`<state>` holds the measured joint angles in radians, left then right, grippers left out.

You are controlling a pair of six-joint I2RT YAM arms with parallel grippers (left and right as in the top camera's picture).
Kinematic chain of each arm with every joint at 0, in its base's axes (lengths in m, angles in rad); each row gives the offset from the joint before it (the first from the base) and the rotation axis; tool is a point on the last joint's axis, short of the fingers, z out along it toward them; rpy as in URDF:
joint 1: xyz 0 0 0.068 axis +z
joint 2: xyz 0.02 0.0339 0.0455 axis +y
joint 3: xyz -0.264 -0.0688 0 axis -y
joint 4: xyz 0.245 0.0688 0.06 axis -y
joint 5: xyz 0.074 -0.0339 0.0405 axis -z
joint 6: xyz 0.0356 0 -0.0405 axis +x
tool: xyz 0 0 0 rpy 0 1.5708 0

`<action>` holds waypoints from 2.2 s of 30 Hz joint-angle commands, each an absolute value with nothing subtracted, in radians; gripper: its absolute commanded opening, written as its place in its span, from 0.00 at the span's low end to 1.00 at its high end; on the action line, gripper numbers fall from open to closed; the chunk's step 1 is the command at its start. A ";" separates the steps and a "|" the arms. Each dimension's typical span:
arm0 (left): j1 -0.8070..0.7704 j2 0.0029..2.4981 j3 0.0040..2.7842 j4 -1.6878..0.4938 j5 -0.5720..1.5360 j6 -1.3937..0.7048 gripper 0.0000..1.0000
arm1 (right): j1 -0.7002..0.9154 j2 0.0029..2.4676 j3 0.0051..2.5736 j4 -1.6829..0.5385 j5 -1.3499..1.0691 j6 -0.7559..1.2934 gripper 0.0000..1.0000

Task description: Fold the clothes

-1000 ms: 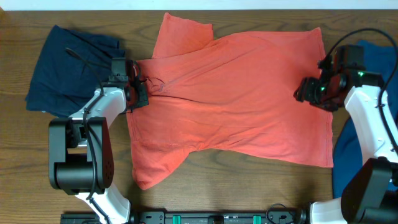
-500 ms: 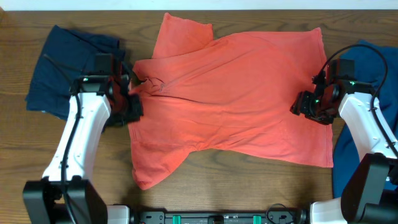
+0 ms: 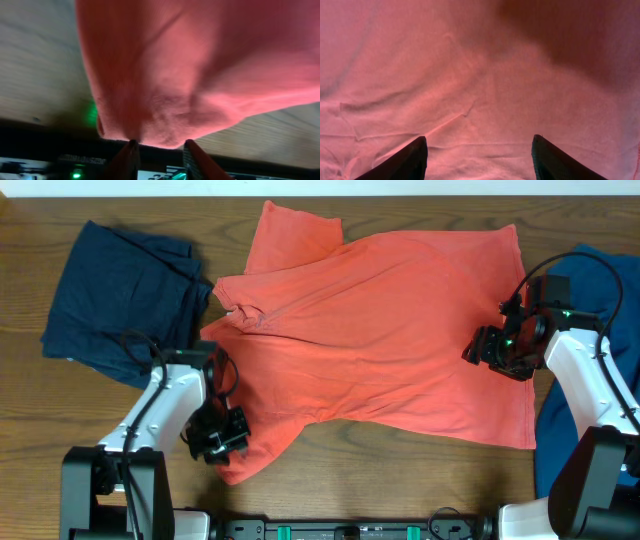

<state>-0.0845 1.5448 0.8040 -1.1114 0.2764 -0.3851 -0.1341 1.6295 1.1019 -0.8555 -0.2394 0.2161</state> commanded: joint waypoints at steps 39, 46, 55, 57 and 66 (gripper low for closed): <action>-0.117 1.486 0.897 -0.579 0.370 -0.426 0.38 | -0.133 1.639 1.099 -0.846 -0.252 0.202 0.68; -0.120 1.459 0.899 -0.780 0.394 -0.327 0.37 | -0.133 1.639 1.099 -0.849 -0.252 0.200 0.70; -0.197 1.493 0.814 -0.766 0.327 -0.326 0.34 | -0.132 1.639 1.099 -0.849 -0.252 0.201 0.70; -0.211 1.502 0.804 -0.744 0.326 -0.326 0.34 | -0.132 1.639 1.099 -0.848 -0.252 0.201 0.70; -0.222 1.519 0.802 -0.682 0.262 -0.299 0.32 | -0.133 1.639 1.099 -0.848 -0.252 0.201 0.71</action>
<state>-0.2180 1.5085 0.8082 -0.6865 0.2928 -0.3325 -0.1341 1.6299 1.1019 -0.8478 -0.2398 0.2153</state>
